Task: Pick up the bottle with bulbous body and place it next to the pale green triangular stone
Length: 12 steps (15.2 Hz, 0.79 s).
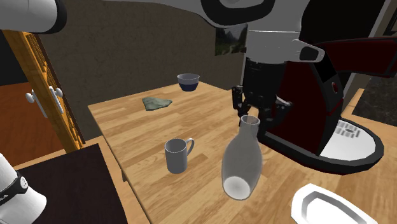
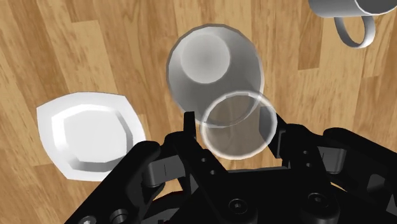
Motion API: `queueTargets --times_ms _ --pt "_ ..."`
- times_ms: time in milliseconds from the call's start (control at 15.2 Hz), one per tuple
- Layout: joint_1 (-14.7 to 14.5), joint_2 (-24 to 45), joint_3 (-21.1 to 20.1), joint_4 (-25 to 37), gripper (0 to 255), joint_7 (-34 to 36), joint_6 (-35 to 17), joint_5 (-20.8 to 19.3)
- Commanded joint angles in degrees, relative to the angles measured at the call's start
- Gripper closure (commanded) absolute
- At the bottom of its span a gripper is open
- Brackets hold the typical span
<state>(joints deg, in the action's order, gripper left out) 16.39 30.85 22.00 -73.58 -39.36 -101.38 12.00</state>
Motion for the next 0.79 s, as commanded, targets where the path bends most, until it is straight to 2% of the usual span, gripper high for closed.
queueTargets --times_ms 0,726 --pt "0.2 0.0 0.0 1.7 255 0.2 1.7 -0.1" --pt "1.8 1.4 0.1 12.7 255 0.7 11.1 0.2"
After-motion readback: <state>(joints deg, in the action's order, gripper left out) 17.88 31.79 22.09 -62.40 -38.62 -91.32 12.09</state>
